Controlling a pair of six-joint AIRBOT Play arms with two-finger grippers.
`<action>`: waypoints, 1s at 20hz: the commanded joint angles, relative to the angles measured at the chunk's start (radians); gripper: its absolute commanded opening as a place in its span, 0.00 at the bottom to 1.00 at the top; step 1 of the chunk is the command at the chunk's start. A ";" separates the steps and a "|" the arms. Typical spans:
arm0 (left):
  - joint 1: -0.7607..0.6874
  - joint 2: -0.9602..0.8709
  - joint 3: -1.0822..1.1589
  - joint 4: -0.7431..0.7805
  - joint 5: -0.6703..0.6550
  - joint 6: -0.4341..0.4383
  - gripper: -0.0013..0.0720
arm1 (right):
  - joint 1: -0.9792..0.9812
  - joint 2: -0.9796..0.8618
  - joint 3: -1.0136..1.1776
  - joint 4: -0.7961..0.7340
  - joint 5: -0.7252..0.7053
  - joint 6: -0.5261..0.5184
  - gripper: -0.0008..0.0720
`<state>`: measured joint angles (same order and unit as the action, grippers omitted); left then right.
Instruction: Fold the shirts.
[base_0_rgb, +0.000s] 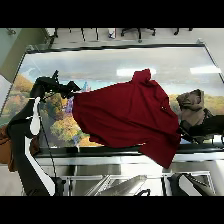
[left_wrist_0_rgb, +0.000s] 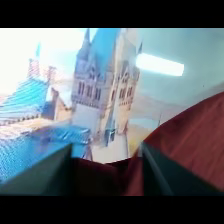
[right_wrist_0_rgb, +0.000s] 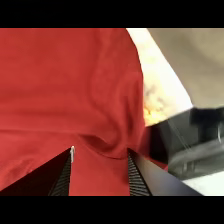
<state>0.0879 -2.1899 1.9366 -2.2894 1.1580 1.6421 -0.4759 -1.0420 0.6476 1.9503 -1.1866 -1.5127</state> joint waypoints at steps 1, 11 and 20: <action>-0.015 -0.042 0.056 0.011 0.085 0.000 0.20 | 0.000 -0.033 0.054 0.024 0.072 -0.062 0.55; -0.007 -0.040 0.110 0.010 0.128 0.003 0.05 | 0.056 -0.719 0.795 0.364 0.076 -0.296 0.73; -0.006 -0.009 0.070 0.011 0.099 -0.005 0.05 | 0.138 -1.120 1.349 0.366 -0.010 -0.260 0.67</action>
<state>0.0811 -2.2036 2.0113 -2.2761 1.2644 1.6386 -0.3584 -2.0594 1.8576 2.3100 -1.1763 -1.7802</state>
